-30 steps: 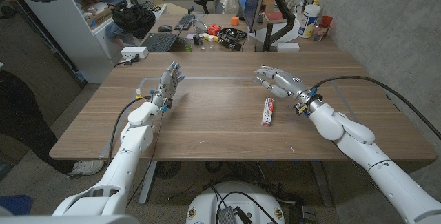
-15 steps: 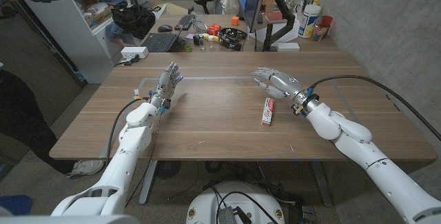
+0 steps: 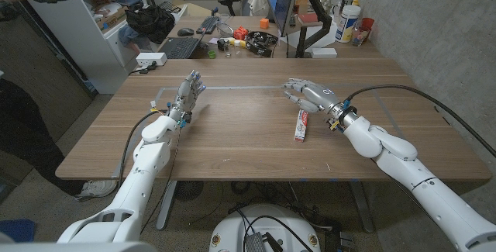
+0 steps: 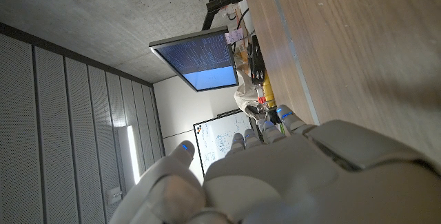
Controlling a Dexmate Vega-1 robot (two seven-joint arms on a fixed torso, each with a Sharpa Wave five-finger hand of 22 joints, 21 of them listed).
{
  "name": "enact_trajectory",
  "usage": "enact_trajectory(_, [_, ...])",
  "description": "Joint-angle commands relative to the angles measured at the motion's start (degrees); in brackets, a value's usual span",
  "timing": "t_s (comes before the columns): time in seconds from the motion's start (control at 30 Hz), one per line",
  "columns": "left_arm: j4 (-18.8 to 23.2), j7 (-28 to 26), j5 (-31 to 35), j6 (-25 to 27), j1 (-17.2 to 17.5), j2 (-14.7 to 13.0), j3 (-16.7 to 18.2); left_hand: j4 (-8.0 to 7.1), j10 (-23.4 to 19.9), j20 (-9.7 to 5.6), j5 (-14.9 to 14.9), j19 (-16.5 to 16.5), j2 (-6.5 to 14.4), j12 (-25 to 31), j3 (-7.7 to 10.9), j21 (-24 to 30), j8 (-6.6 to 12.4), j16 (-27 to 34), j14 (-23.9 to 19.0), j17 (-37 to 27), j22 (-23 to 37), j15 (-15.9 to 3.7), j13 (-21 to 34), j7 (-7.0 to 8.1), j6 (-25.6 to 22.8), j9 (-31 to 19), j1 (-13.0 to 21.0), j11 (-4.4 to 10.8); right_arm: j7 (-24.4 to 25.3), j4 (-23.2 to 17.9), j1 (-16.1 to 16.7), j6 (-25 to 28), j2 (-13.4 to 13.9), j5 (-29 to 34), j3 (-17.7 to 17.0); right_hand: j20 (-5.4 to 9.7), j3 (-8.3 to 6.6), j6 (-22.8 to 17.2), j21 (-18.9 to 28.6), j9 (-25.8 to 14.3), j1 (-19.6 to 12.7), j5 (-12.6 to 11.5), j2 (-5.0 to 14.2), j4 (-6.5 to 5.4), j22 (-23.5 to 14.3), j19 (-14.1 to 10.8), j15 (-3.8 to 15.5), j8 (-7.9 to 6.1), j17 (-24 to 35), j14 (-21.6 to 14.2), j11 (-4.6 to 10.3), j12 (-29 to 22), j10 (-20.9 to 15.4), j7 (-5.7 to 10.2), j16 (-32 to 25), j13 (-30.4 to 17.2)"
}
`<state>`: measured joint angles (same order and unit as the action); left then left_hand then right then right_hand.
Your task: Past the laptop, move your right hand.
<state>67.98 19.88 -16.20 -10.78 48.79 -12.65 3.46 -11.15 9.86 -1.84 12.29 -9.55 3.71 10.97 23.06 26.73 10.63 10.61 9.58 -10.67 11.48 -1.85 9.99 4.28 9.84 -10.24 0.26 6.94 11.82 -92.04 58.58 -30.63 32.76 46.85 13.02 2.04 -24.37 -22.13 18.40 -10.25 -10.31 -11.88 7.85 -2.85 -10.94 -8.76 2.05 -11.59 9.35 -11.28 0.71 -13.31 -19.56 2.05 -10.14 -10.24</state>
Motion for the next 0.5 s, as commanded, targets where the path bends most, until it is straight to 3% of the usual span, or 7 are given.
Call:
enact_trajectory(0.03, [-0.3,-0.1,0.2,-0.1,-0.1,0.2,-0.2,0.19,3.0,-2.36,0.3,-3.2,6.3,0.2,-0.2,0.3,0.19,0.3,6.0,-0.2,0.1,-2.21,0.3,0.43,3.6,-0.2,0.2,0.31,0.2,-0.4,0.0,0.9,0.9,1.1,0.7,4.17,-0.19,-0.4,-0.2,-0.3,-0.7,-0.1,0.17,0.43,-0.1,-0.5,2.1,0.27,0.1,-0.4,0.18,0.3,-0.6,-0.05,0.0,-0.2])
enact_trajectory(0.5, [0.0,-0.1,0.2,0.1,0.1,0.1,-0.2,0.18,2.9,-2.31,0.3,-3.2,6.3,0.2,-0.24,0.3,0.17,0.3,6.0,-0.2,0.1,-2.16,0.3,0.37,3.6,-0.2,0.2,0.28,0.2,0.1,-0.6,1.0,1.8,2.0,2.0,4.23,-0.34,-0.7,-0.3,-0.3,-1.1,0.0,0.12,0.79,-0.1,-0.6,2.18,0.25,0.1,-0.5,0.2,0.3,-0.8,0.09,0.0,-0.2])
